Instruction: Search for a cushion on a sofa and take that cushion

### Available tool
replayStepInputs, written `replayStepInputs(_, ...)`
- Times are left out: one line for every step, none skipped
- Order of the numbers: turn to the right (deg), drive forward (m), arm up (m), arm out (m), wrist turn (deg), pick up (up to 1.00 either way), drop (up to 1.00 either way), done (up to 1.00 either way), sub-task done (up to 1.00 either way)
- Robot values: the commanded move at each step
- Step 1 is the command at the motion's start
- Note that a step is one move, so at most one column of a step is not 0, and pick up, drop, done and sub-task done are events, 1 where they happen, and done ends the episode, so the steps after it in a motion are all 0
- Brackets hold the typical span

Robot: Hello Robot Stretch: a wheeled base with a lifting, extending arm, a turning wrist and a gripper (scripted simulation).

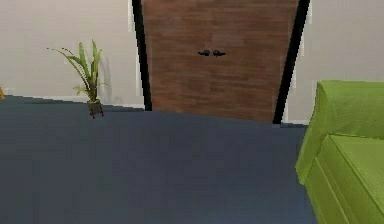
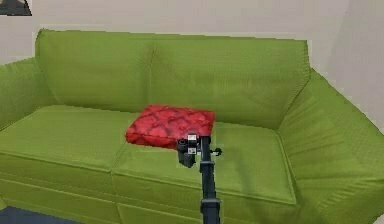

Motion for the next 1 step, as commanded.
replayStepInputs(0.0,0.0,0.0,0.0,0.0,0.0,0.0,1.0,0.0)
